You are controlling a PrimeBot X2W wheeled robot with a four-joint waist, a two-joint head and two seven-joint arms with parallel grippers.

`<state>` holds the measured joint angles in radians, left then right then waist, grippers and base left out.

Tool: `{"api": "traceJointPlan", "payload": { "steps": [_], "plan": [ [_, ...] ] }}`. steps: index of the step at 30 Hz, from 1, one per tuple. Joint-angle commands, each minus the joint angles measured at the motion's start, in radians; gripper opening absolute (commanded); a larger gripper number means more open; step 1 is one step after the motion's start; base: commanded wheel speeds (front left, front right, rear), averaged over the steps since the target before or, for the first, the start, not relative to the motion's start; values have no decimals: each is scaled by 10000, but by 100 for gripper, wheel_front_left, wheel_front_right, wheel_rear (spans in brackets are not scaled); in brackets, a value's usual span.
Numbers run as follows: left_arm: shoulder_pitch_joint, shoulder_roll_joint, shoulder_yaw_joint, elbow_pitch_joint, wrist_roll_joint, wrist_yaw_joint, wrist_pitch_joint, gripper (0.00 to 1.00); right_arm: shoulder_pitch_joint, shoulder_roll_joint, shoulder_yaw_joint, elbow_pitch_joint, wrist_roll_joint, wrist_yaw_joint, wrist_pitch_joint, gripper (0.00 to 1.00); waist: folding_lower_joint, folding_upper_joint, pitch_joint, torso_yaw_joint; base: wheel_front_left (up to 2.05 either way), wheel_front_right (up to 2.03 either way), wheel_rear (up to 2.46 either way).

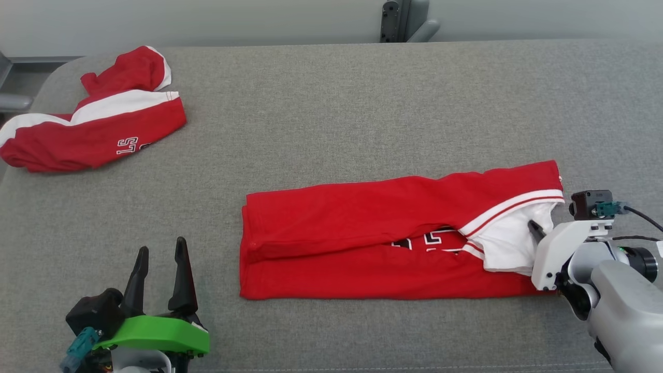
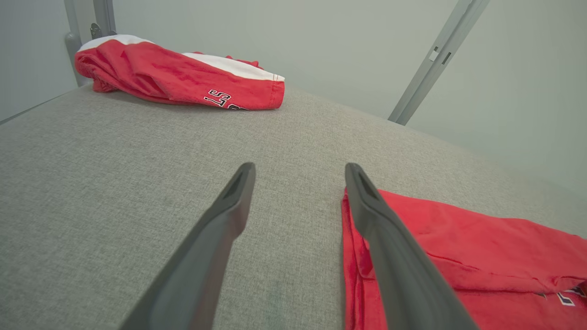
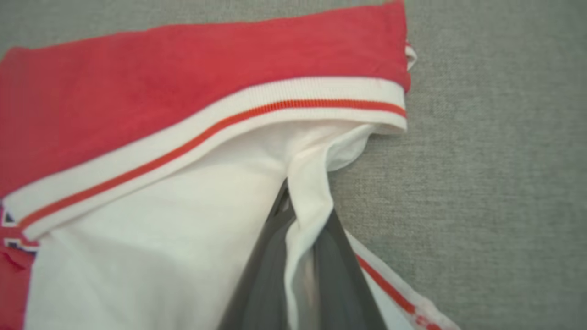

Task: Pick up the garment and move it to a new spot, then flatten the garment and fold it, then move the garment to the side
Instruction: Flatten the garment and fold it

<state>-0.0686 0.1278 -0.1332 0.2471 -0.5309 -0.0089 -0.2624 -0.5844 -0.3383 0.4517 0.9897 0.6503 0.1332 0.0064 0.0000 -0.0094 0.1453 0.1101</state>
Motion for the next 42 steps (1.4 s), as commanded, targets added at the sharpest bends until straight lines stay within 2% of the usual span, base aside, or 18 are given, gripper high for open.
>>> {"api": "traceJointPlan", "payload": {
  "steps": [1,15,22,32,37,42],
  "plan": [
    [-46,6,42,-22,110,-6,-29,100,-54,-245,-80,190,66,-45,-124,0,0,94,-20,-109,0,0,0],
    [77,47,0,-106,221,-32,-29,100,-293,-1303,-647,575,363,-36,-1018,0,0,94,-174,-905,0,0,0],
    [159,98,-99,-76,240,4,14,100,-170,-1236,-670,249,629,-34,-1187,0,0,94,-297,-1204,0,0,0],
    [310,112,-235,-68,224,75,72,100,160,-1077,-127,-1789,1069,-31,-1034,0,0,94,-588,-1291,0,0,0],
    [410,102,-321,-80,175,84,104,100,583,-802,318,-3505,1110,-31,-672,0,0,94,-760,-1195,0,0,0],
    [397,102,-382,-94,128,80,90,100,923,-279,632,-4602,1103,-28,-338,0,0,94,-801,-1079,0,0,0]
  ]
}}
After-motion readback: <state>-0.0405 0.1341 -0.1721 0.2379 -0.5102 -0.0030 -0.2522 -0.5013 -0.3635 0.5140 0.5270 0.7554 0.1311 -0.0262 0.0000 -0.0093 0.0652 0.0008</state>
